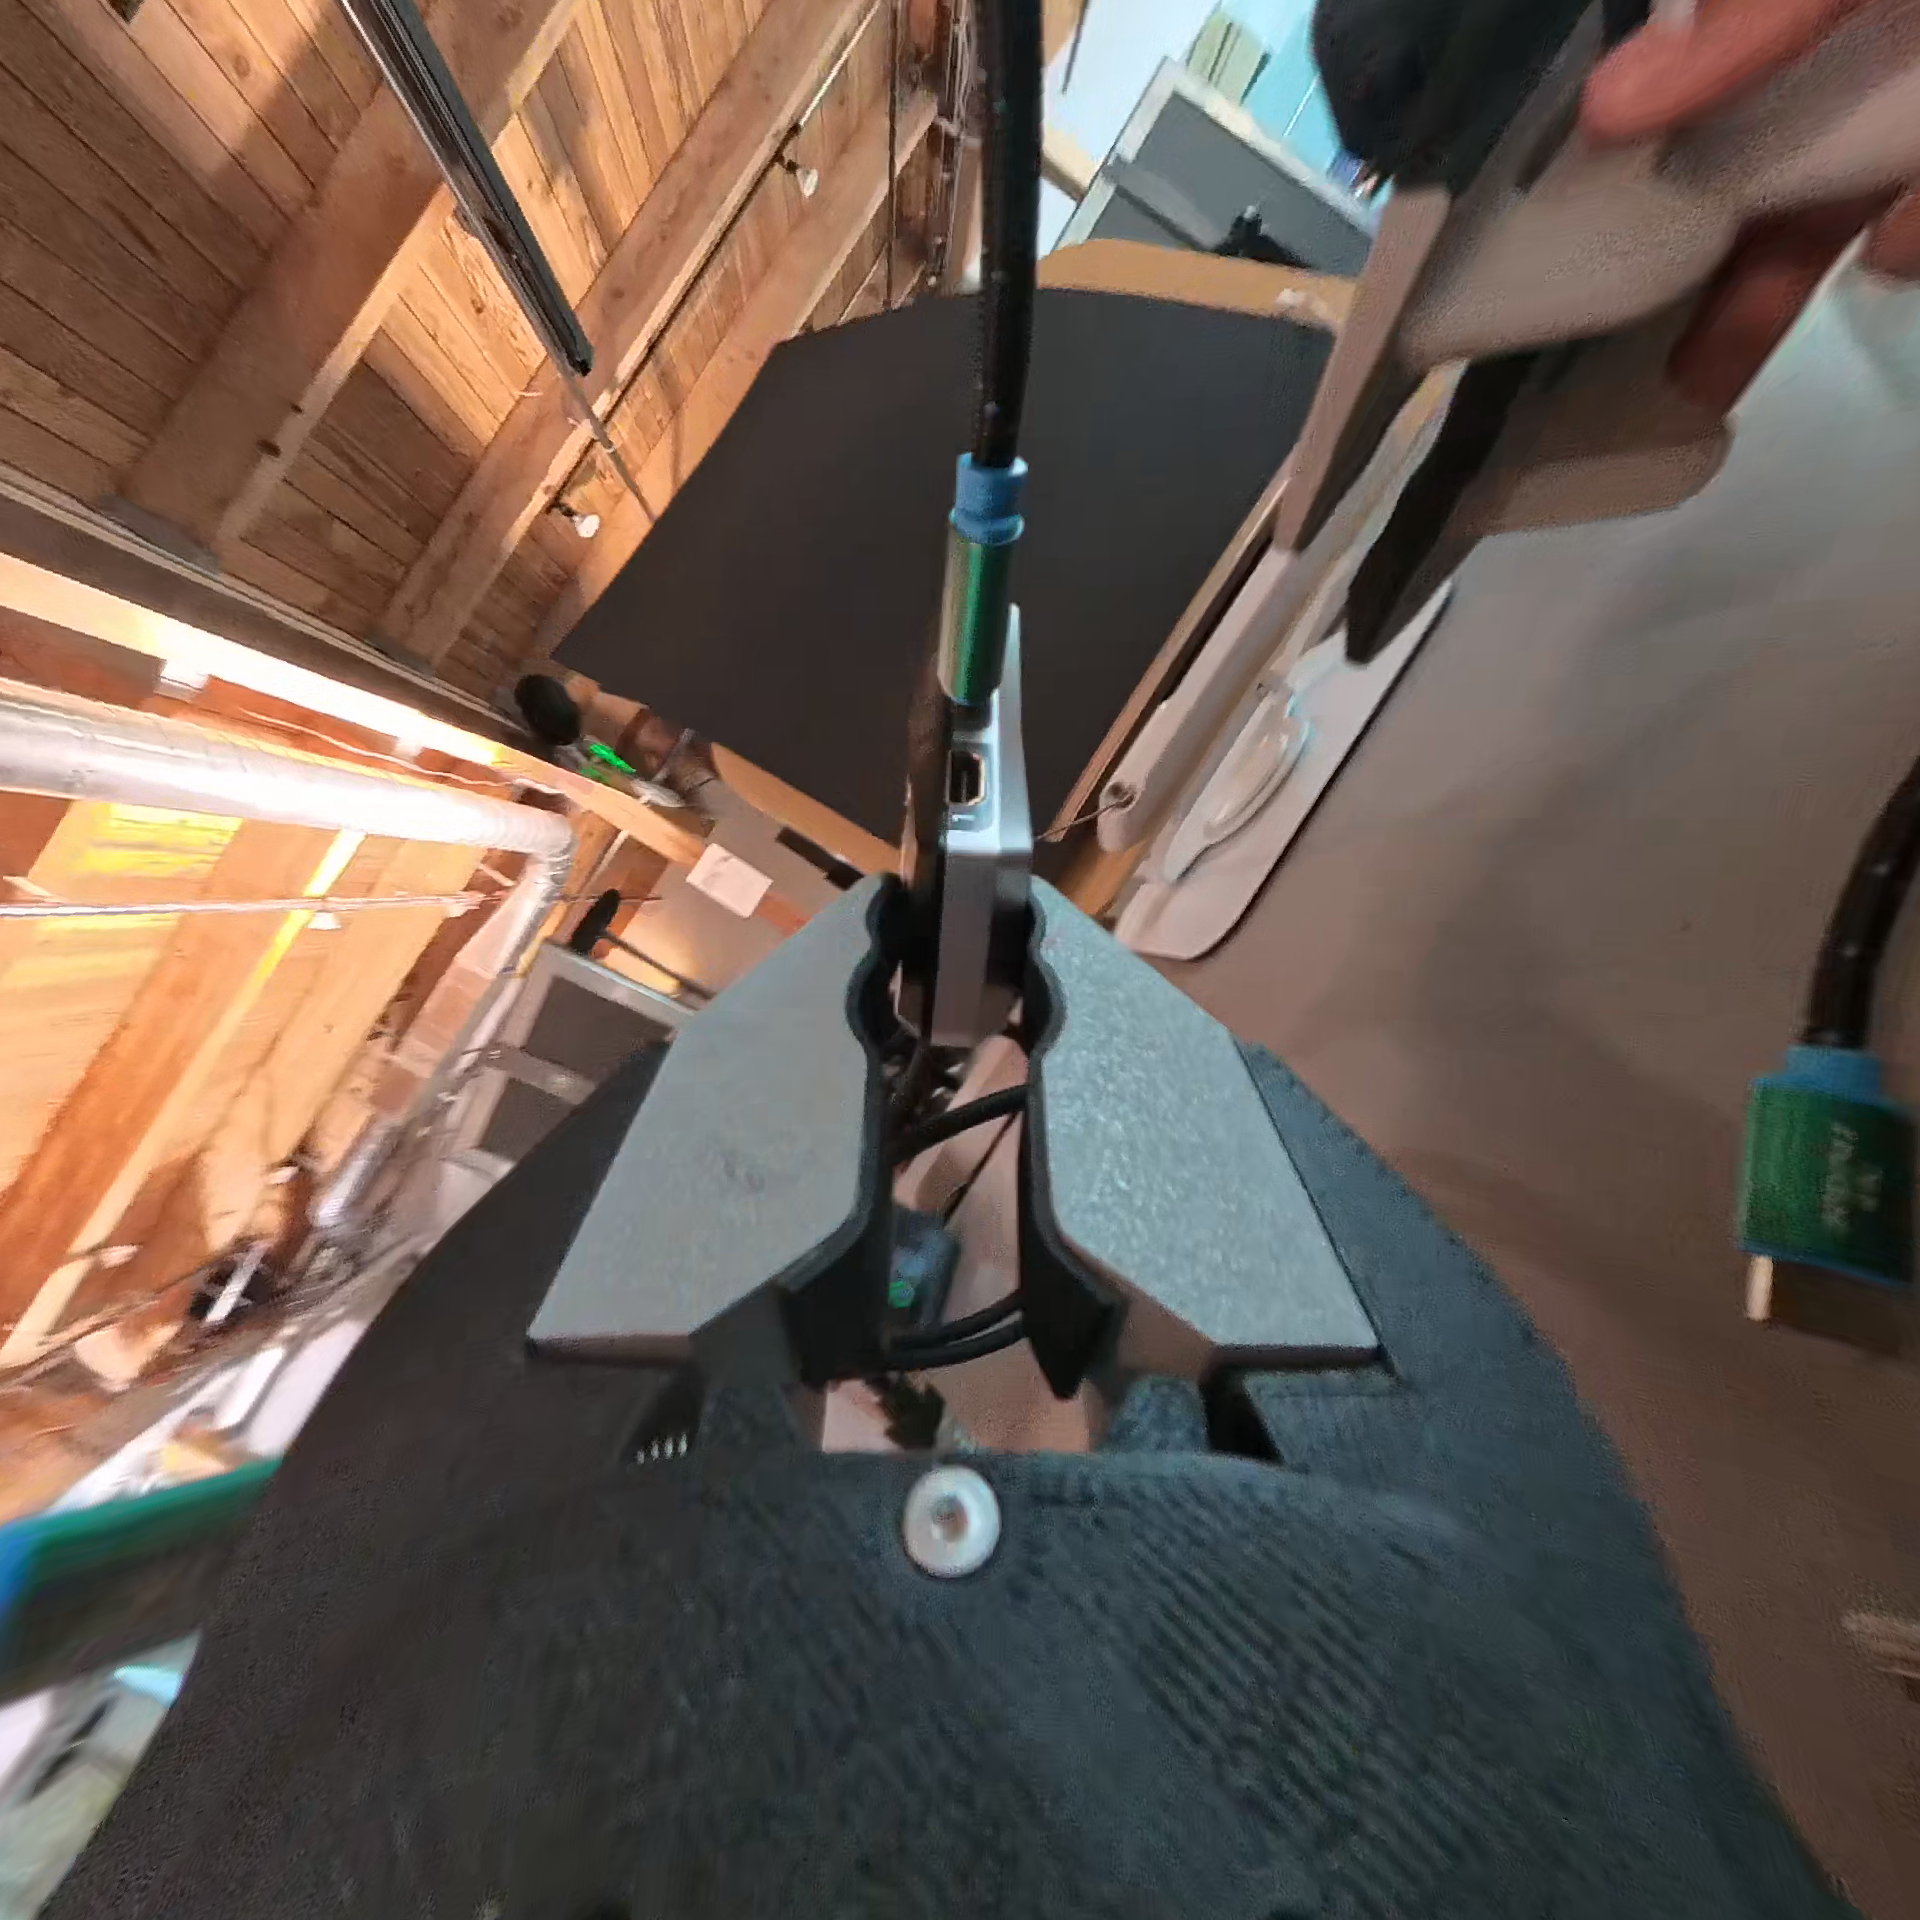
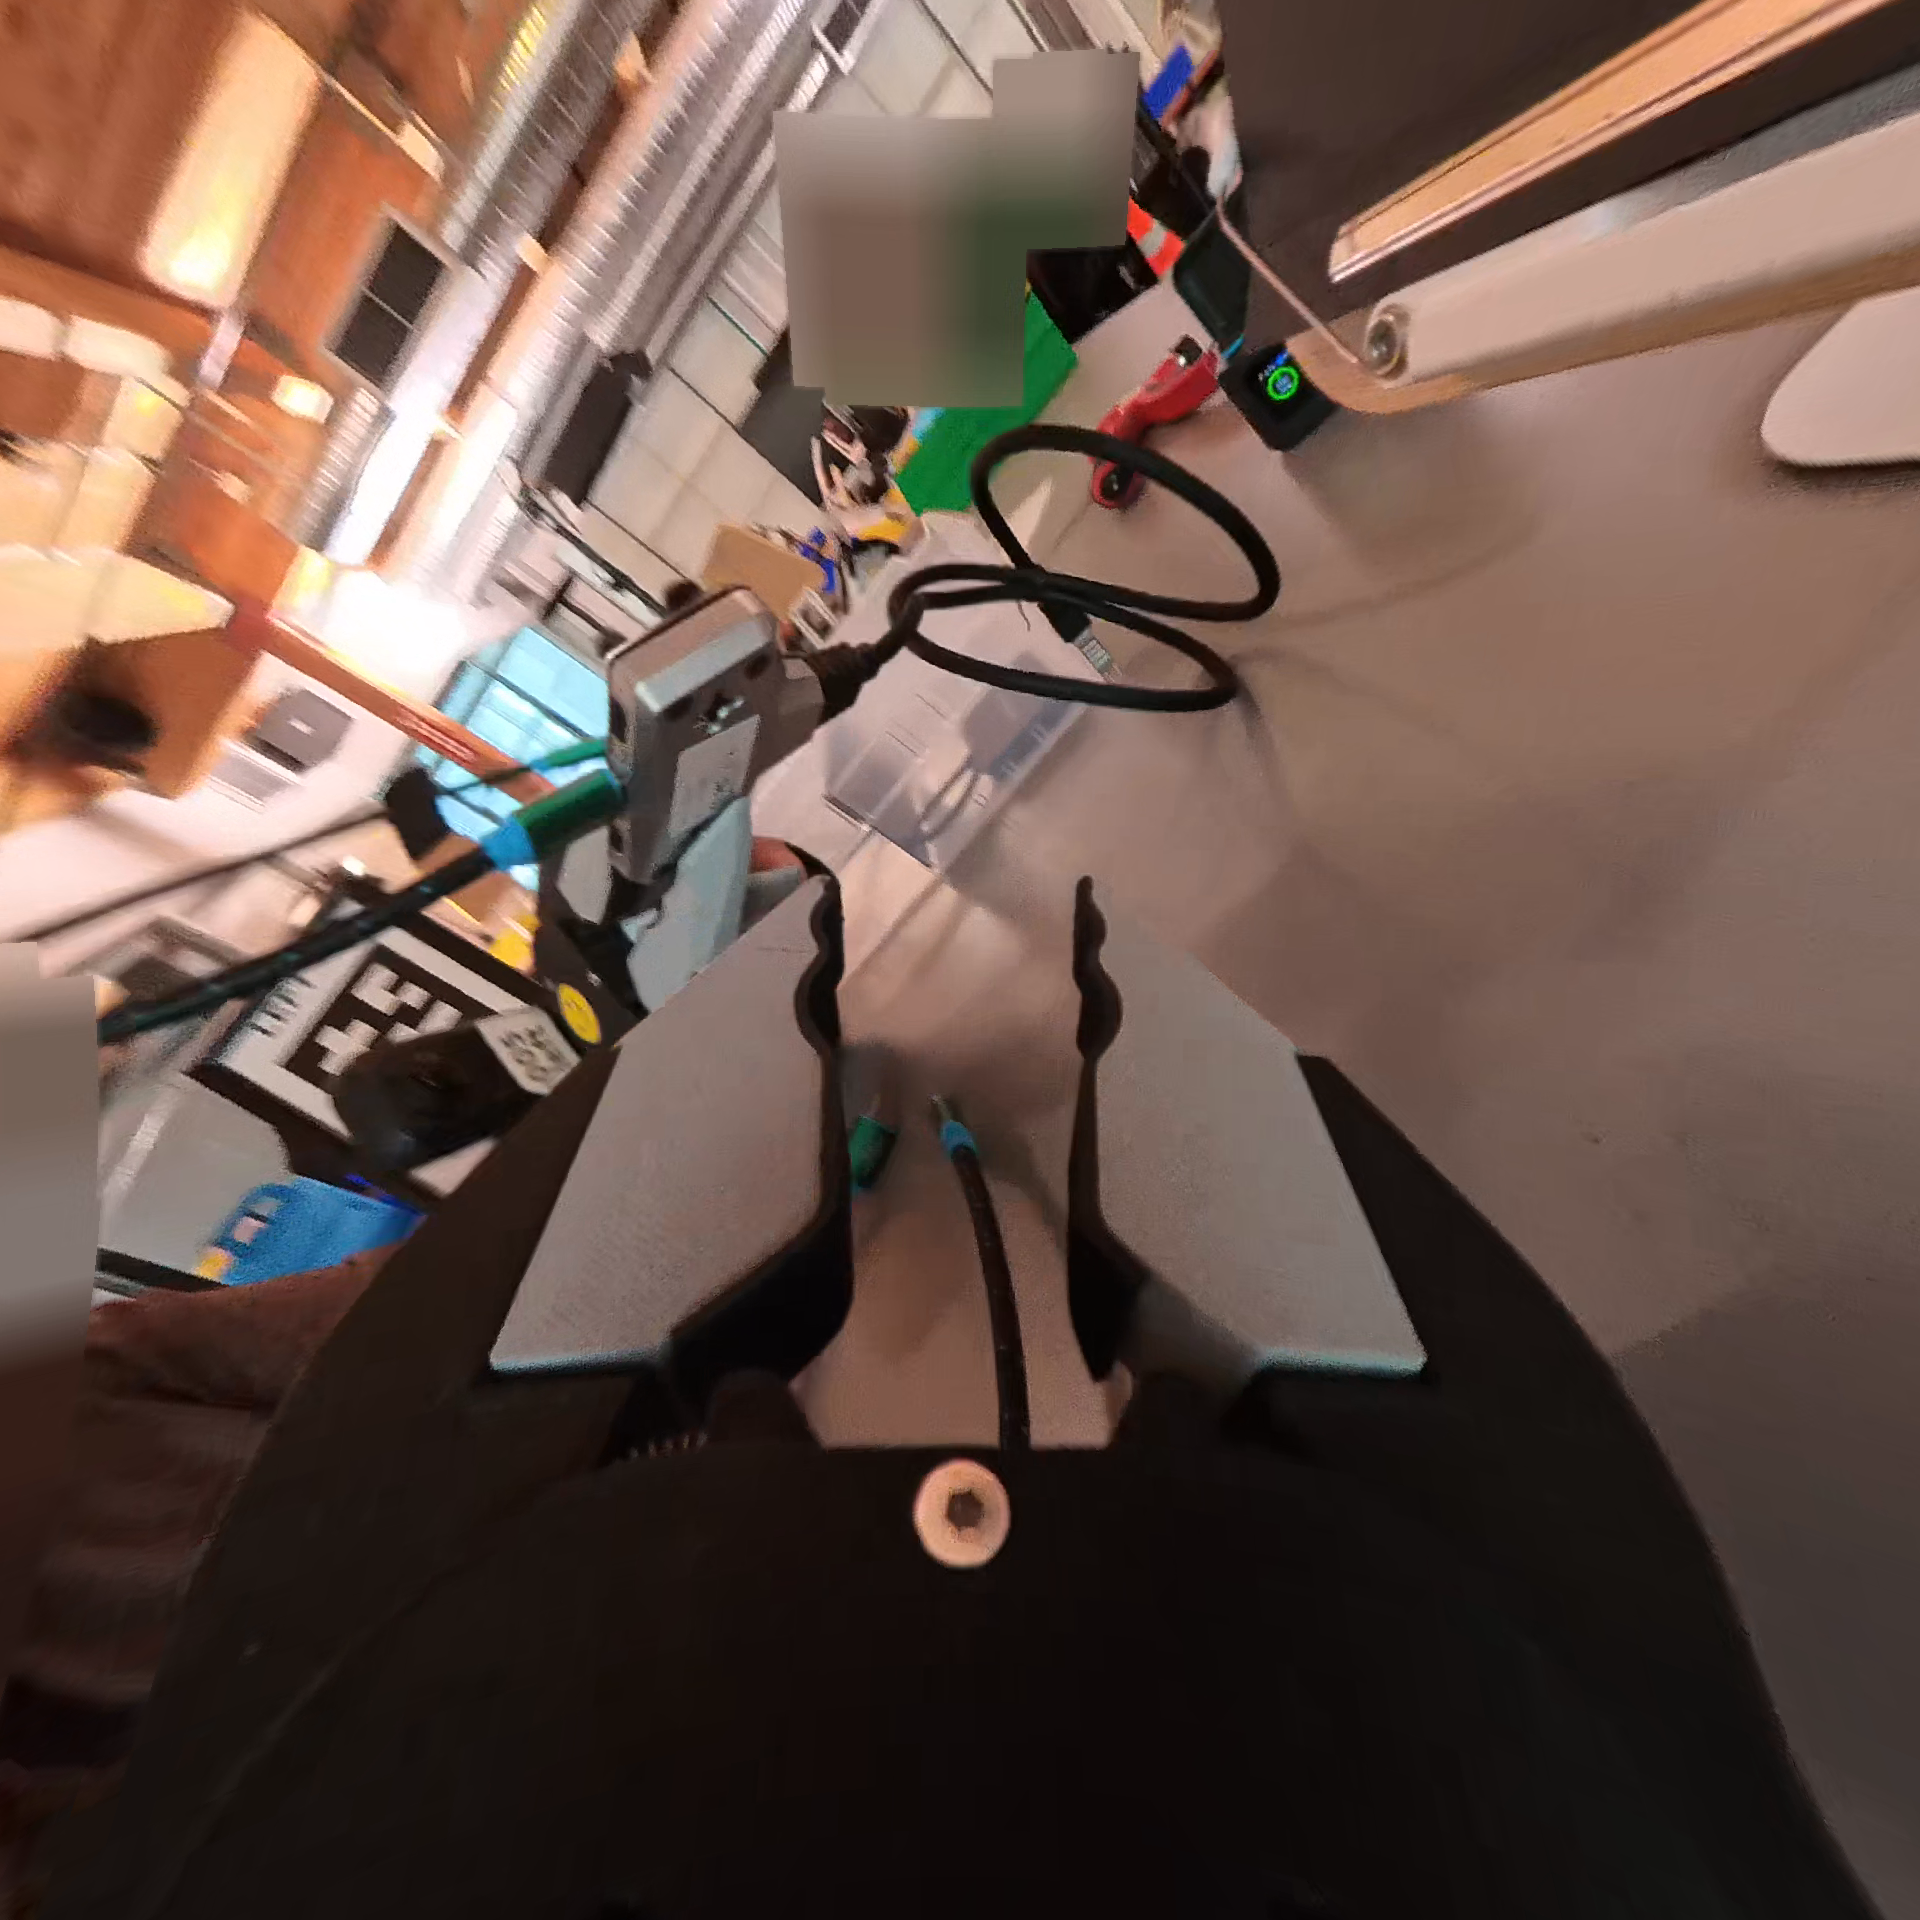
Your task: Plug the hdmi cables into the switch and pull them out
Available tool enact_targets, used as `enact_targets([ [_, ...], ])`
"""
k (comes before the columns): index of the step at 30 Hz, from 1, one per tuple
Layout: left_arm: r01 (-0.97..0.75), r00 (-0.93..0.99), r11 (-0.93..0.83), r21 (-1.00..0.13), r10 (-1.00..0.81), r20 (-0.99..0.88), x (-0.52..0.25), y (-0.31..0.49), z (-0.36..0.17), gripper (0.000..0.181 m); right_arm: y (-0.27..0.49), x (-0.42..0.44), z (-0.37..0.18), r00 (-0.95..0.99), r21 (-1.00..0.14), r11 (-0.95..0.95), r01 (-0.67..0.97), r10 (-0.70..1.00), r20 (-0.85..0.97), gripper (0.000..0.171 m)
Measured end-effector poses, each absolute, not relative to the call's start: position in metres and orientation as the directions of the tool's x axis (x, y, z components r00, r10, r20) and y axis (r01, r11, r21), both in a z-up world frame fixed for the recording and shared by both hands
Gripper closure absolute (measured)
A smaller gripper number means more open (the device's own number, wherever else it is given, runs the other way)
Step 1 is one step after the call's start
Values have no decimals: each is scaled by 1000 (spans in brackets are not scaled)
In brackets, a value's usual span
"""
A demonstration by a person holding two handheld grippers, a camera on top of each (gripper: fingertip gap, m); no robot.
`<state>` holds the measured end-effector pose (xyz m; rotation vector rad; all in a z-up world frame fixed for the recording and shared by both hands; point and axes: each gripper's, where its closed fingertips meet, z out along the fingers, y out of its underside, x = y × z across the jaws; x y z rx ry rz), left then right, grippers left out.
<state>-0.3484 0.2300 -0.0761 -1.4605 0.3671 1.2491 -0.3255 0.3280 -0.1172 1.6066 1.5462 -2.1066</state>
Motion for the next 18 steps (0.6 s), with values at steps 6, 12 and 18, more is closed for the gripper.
enact_targets([
  [6, -733, 569, -187, -654, 358, -741, -340, 232, -78, 162, 312, -325, -112, -519, -782, -358, 511, 596, -612, 138],
  [12, -671, 700, -74, -738, 264, -663, -325, 236, -81, 162, 324, -327, -99, -503, -883, -287, 371, 737, -451, 154],
  [18, -639, 751, -49, -767, 176, -637, -312, 243, -92, 160, 305, -321, -92, -564, -941, -153, 301, 767, -305, 171],
])
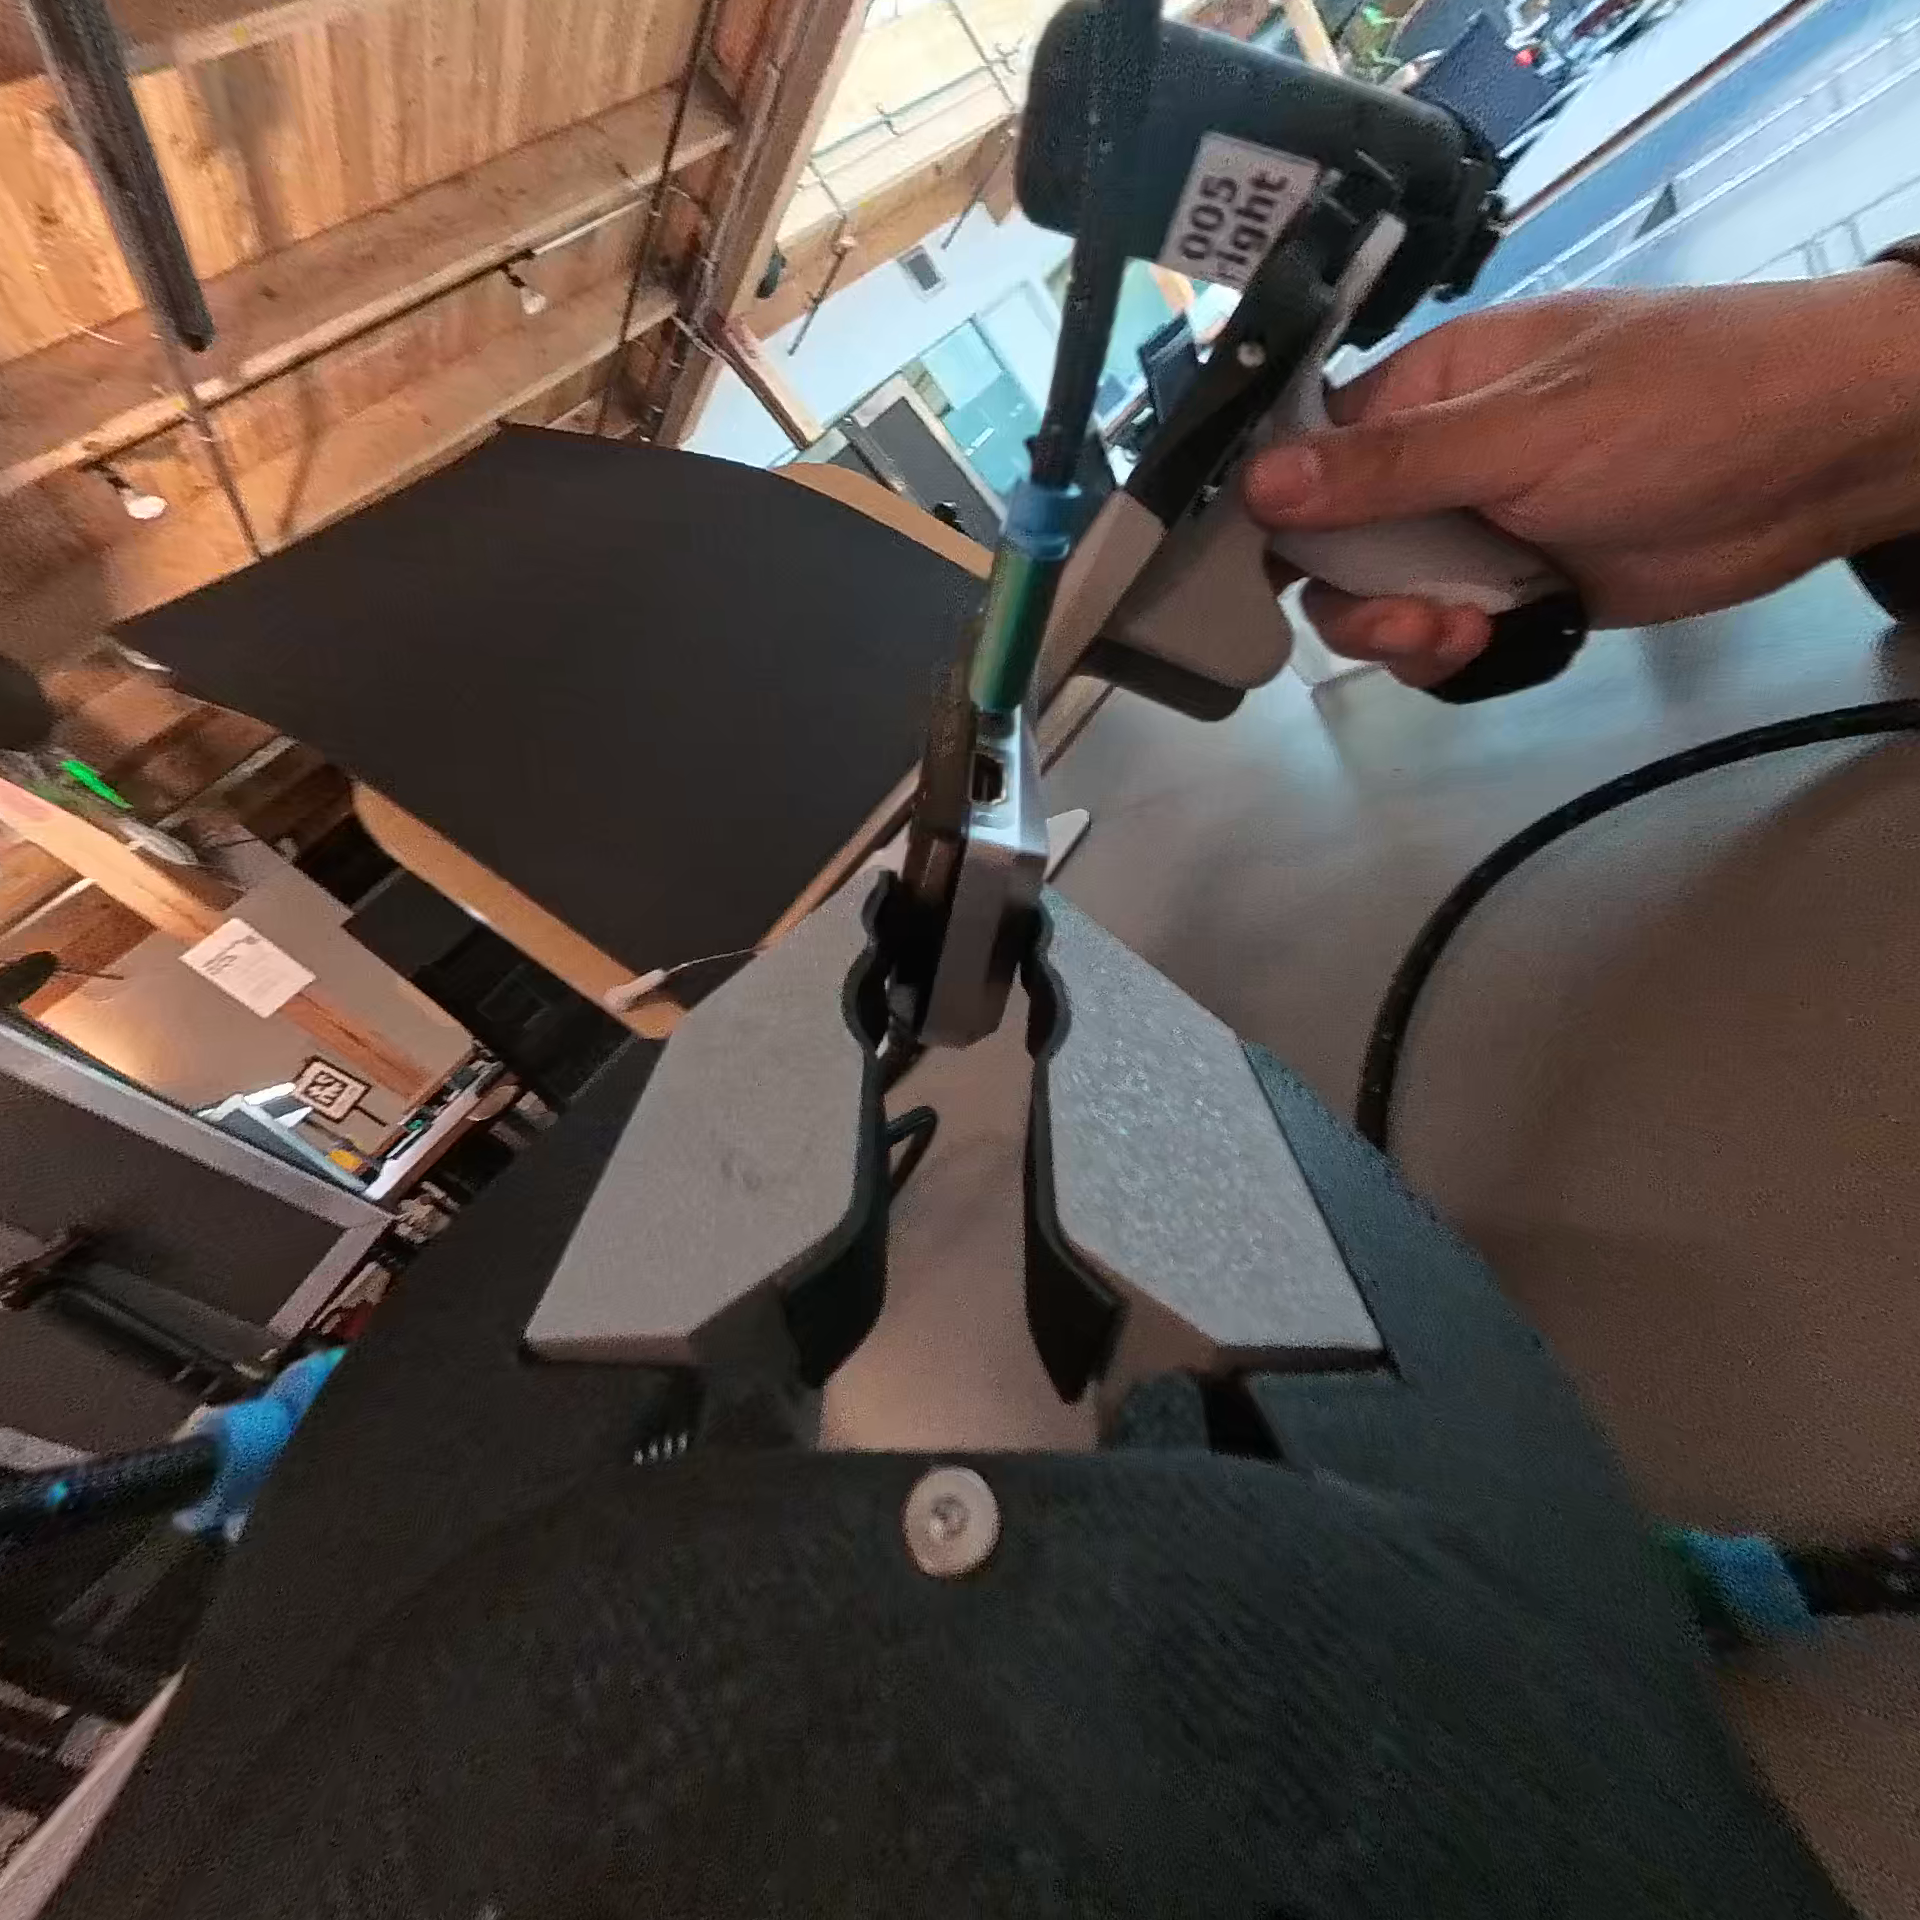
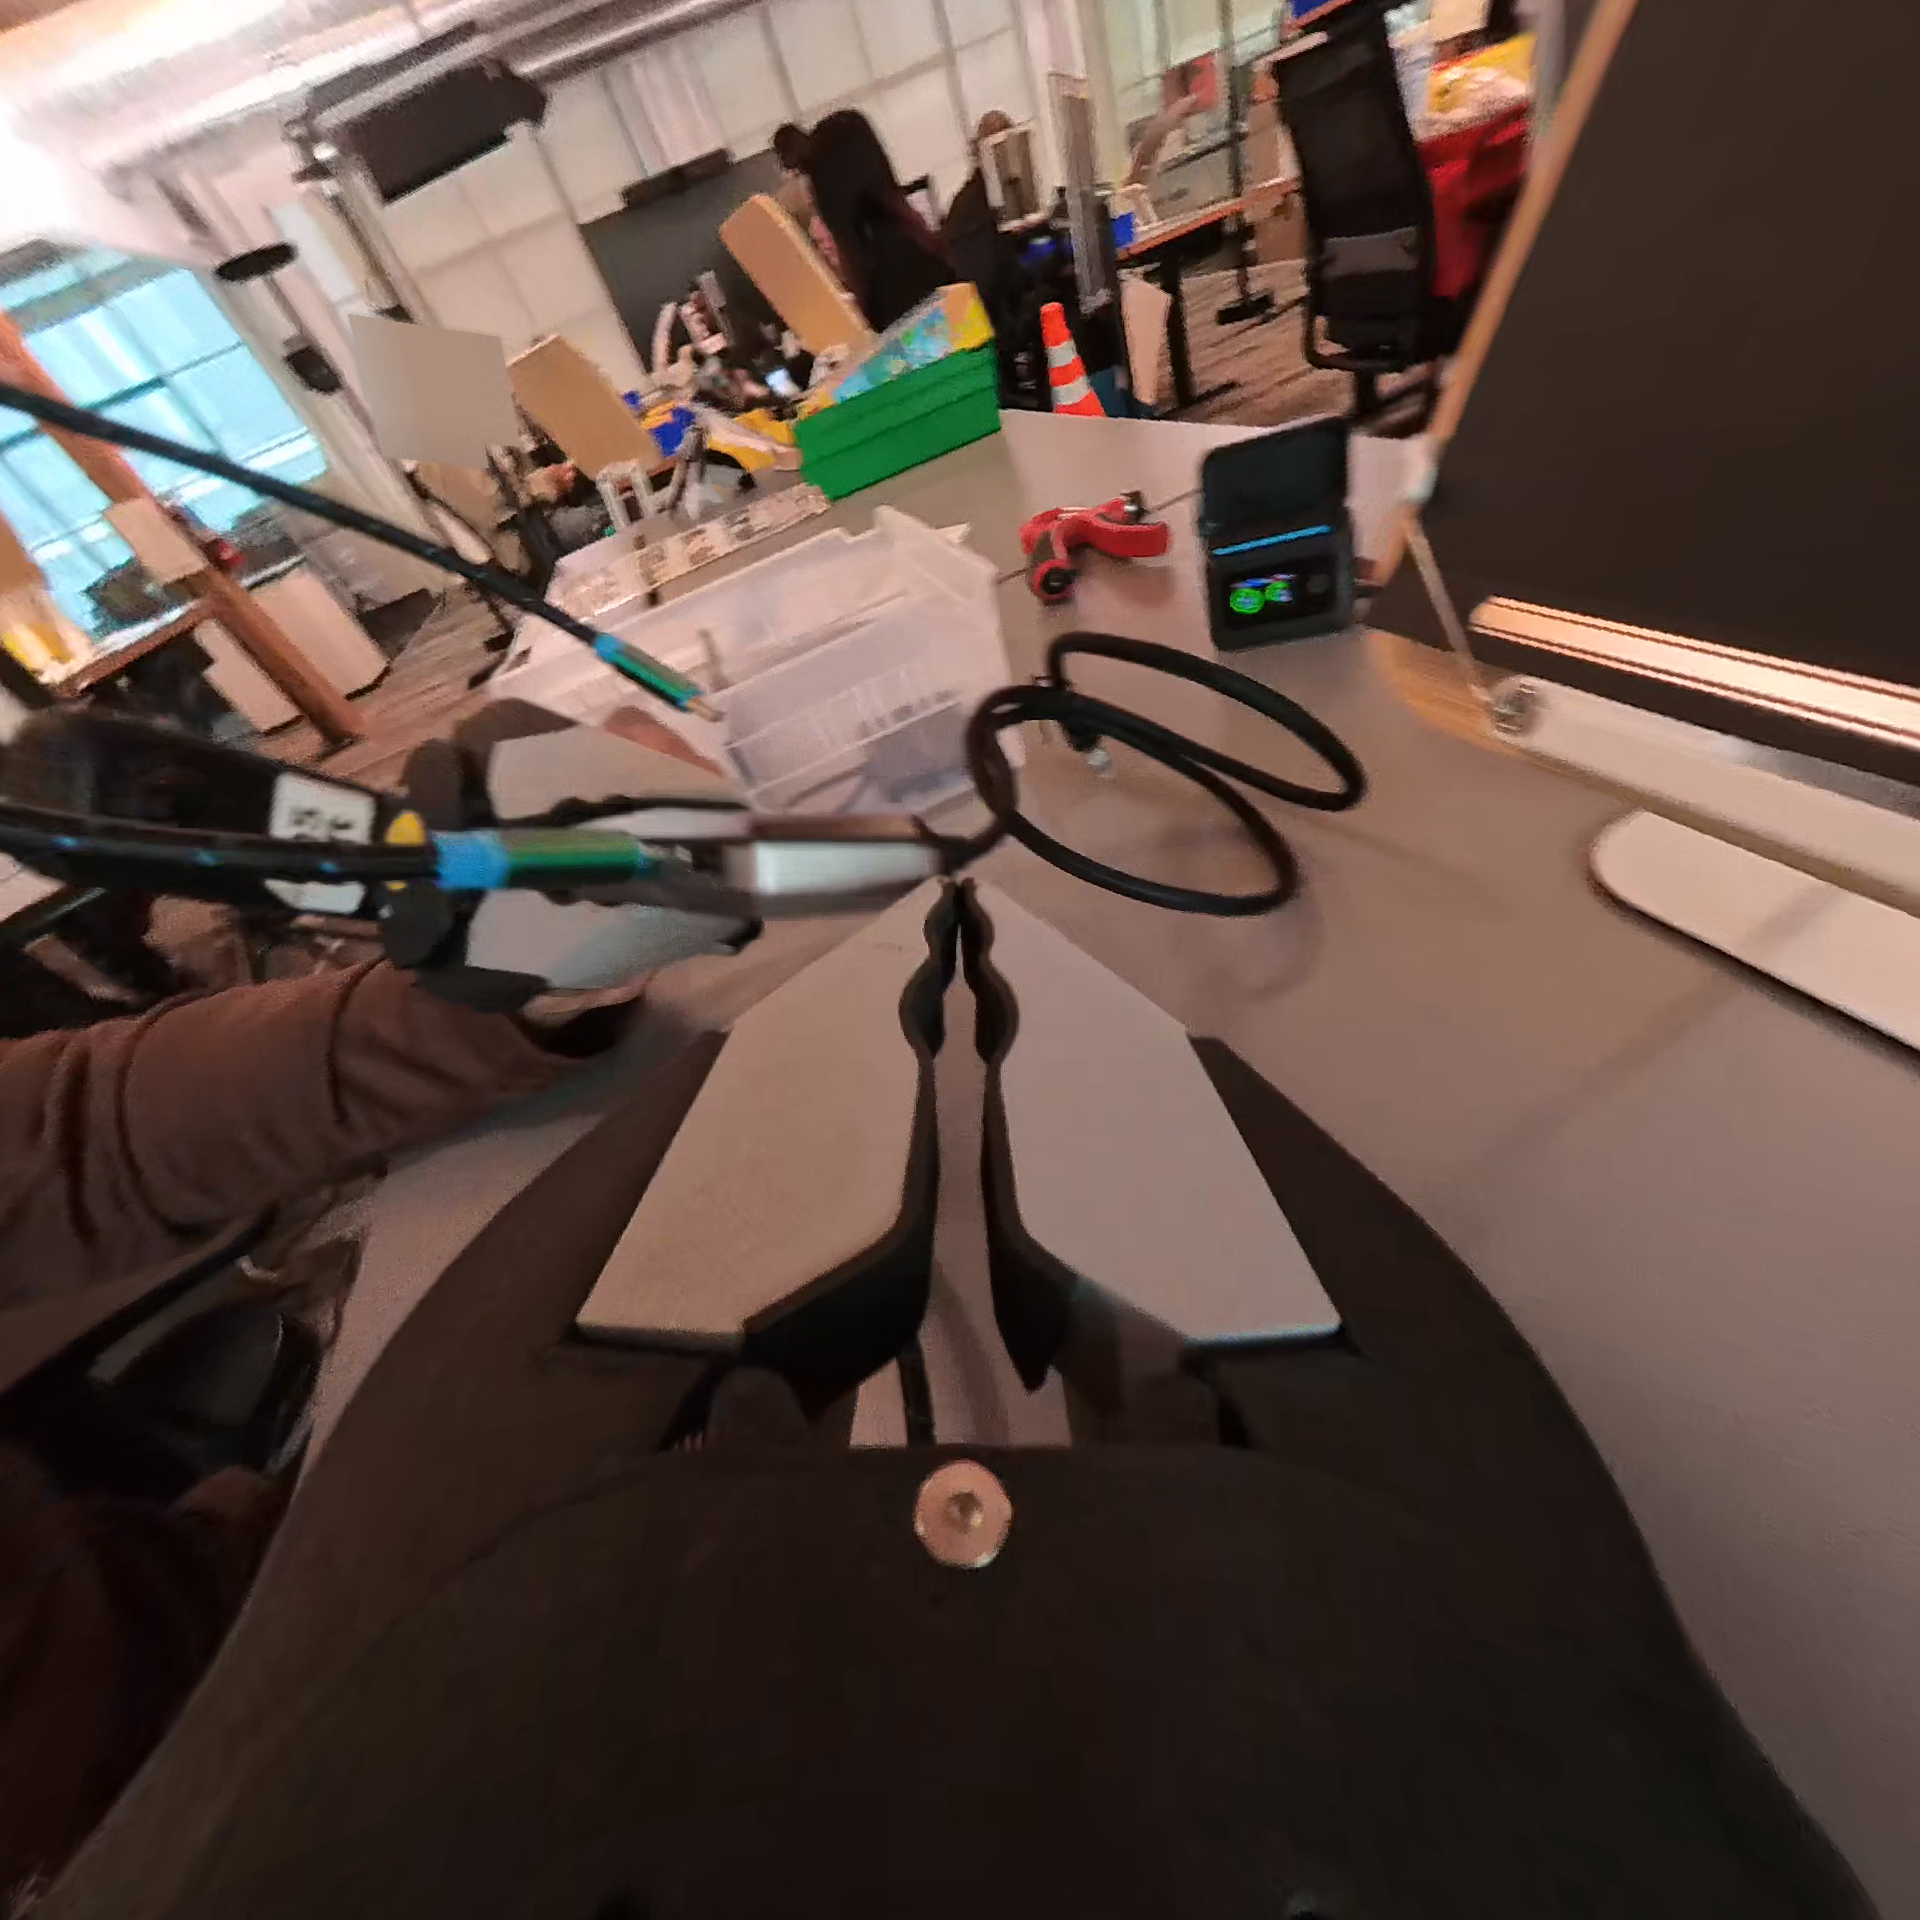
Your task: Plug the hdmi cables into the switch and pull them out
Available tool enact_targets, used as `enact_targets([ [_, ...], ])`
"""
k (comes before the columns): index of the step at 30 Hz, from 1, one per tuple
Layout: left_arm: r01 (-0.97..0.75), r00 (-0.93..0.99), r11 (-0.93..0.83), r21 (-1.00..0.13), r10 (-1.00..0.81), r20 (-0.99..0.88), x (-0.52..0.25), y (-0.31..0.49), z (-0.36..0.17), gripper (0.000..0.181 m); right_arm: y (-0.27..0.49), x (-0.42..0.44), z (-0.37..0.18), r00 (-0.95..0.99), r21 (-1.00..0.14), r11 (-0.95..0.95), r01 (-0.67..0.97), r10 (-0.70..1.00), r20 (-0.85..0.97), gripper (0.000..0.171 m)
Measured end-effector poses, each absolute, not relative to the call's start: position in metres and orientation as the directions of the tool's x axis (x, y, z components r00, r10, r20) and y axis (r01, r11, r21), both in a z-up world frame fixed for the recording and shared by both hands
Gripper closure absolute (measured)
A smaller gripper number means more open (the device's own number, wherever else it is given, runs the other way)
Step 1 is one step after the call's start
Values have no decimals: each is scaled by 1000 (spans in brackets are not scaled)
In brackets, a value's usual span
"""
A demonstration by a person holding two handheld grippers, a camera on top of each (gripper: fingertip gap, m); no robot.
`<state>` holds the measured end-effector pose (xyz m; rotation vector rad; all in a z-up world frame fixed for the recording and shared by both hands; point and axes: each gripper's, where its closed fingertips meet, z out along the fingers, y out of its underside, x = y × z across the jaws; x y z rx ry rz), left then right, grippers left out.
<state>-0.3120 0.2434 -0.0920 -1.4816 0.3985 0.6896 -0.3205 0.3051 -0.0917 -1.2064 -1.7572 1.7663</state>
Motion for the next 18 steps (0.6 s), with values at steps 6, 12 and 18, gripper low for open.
enact_targets([
  [6, -644, 756, -53, -763, 113, -645, -302, 247, -103, 158, 305, -327, -104, -478, -950, -35, 310, 858, -187, 171],
  [12, -662, 734, -71, -746, 135, -665, -304, 249, -105, 157, 302, -325, -101, -508, -932, -122, 343, 810, -293, 171],
  [18, -672, 719, -106, -732, 140, -681, -308, 250, -109, 156, 301, -326, -106, -501, -924, -132, 358, 808, -310, 171],
])
